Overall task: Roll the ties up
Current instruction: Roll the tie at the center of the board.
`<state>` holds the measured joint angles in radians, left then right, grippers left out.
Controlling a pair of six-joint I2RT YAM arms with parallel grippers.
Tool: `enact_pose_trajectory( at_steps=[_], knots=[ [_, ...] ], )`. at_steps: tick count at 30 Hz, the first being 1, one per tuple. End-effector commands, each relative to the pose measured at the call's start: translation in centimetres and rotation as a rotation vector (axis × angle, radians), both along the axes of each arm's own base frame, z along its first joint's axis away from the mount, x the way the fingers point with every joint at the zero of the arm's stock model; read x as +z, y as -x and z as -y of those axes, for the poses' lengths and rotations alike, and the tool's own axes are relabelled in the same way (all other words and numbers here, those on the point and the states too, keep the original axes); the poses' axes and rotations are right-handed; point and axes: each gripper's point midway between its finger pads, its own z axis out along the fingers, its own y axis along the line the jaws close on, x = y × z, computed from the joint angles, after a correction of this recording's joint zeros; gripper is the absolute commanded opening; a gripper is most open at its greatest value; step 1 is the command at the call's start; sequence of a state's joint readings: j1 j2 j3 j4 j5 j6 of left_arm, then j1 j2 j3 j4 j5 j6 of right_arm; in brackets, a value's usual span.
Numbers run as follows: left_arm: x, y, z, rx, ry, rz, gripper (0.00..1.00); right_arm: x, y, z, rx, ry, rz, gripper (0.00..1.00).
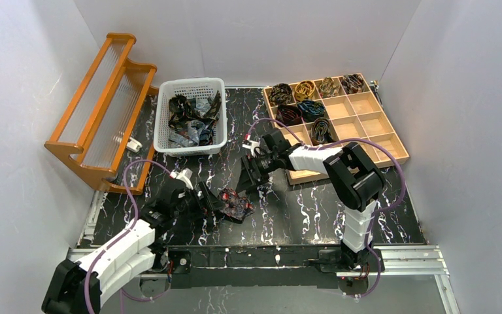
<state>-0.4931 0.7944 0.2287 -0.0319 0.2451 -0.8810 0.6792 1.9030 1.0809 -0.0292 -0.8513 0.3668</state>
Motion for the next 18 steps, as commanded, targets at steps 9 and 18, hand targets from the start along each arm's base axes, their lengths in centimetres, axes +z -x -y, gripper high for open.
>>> enact_pose_trajectory(
  at_steps=[9,18],
  knots=[
    [-0.7,-0.7,1.8,0.024,0.144,-0.011,0.68,-0.1,1.5,-1.0,0.098,-0.022,0.024,0.95],
    [-1.9,-1.8,2.1,0.025,0.112,-0.009,0.63,-1.0,3.0,-1.5,0.118,-0.006,0.004,0.85]
  ],
)
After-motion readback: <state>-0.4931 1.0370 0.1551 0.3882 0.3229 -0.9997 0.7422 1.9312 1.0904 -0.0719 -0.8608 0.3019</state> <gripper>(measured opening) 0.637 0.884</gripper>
